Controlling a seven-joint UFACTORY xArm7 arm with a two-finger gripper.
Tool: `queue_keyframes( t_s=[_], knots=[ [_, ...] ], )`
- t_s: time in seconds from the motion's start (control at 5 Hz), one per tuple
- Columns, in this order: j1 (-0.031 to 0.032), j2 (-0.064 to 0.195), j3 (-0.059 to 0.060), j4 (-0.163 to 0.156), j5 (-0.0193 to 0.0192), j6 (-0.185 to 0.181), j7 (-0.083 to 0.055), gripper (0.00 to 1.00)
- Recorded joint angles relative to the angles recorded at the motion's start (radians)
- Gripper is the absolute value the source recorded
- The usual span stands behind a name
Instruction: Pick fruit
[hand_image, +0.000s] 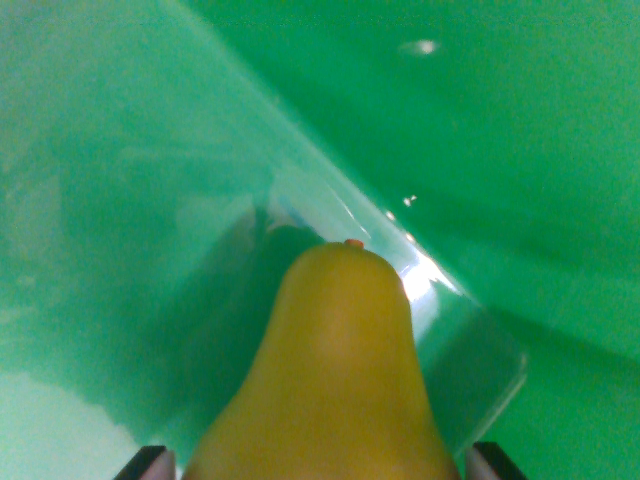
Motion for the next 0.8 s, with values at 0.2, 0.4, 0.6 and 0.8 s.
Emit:
queue_keyframes(
  t_s=[0.2,0.4,0.6,0.8],
  knots=[
    [0.0006,-0.011,0.000,0.013,0.0011,0.024,-0.003,1.00],
    [0.0006,-0.011,0.000,0.013,0.0011,0.024,-0.003,1.00],
    [0.0013,-0.025,0.001,0.029,0.0026,0.054,-0.008,1.00],
    [0.0013,-0.025,0.001,0.029,0.0026,0.054,-0.008,1.00]
  ],
)
